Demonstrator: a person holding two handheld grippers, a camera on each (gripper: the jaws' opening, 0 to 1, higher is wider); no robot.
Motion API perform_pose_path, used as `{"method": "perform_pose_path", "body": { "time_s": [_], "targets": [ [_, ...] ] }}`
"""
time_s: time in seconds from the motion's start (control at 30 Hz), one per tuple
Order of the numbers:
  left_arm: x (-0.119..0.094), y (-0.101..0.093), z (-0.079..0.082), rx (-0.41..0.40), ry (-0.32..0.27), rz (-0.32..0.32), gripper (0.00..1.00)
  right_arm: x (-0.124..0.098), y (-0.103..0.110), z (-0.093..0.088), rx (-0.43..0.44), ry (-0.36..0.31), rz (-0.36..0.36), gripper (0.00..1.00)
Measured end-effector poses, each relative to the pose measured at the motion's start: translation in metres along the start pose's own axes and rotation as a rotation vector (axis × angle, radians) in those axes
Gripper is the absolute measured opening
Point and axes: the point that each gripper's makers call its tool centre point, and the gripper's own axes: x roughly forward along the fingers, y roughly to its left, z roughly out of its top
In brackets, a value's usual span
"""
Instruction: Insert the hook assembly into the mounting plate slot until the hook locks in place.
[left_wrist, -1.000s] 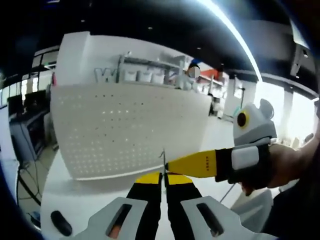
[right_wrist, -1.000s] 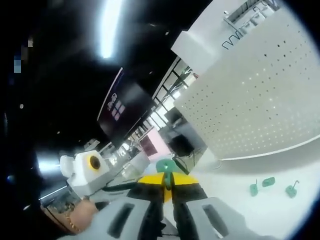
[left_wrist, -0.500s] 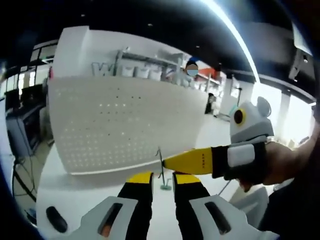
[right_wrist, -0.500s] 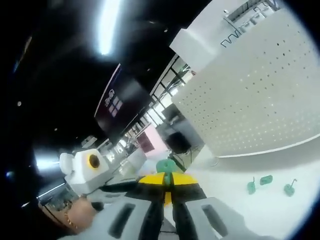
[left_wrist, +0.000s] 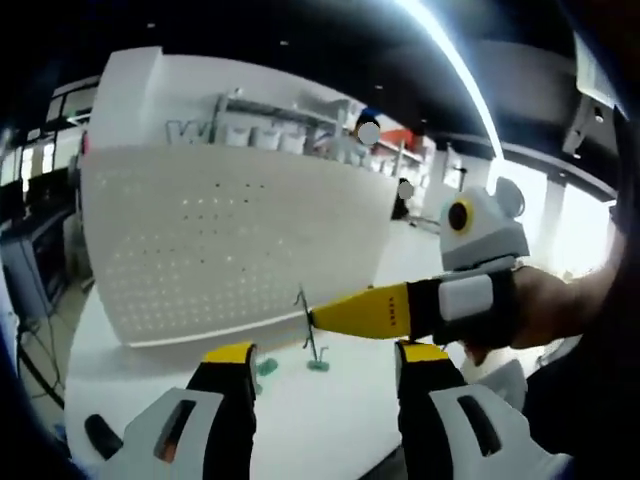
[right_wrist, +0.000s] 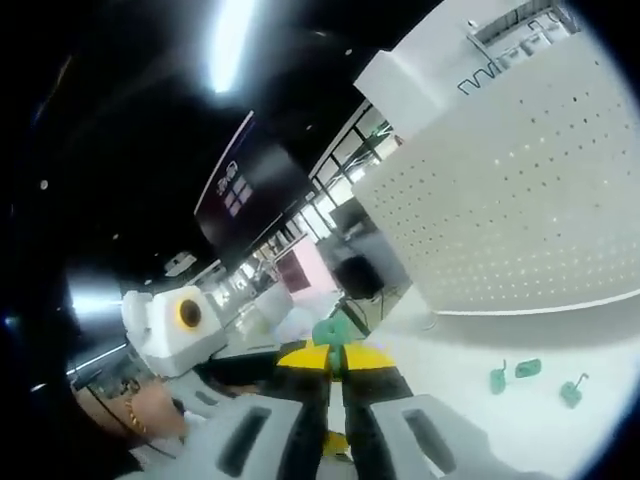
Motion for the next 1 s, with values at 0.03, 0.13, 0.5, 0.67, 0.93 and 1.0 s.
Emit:
{"method": "perform_pose_path", "body": {
  "time_s": [0.03,0.13,0.5,0.67,0.93,1.0],
  "targets": [
    [-0.001,0.0,-0.001,-0.025,-0.002,-0.011,0.69,0.0,0.0,0.0,0.002,0.003,0.004,0.0],
    [-0.005,0.001,-0.001,-0.042,-0.008,-0.024,0.75,0.0,-0.002,0.001,-0.02,0.01,0.004,0.0],
    [-0.008,-0.004,-0.002,-0.073,-0.022,-0.04,0.99,-0.001,-0.006,-0.002,-0.063,0.022,-0.006,0.0],
    [-0.01,-0.005,-0.001,-0.075,-0.028,-0.035,1.0,0.001,-0.008,0.002,-0.095,0.009,-0.018,0.0],
    [-0.013,0.013,-0.007,-0.098,-0.025,0.02,1.0,0.006,-0.019,0.016,-0.148,-0.073,-0.108,0.0],
    [-0.016,0.016,-0.006,-0.1,-0.029,0.031,1.0,0.007,-0.02,0.018,-0.149,-0.09,-0.125,0.0]
  ]
}}
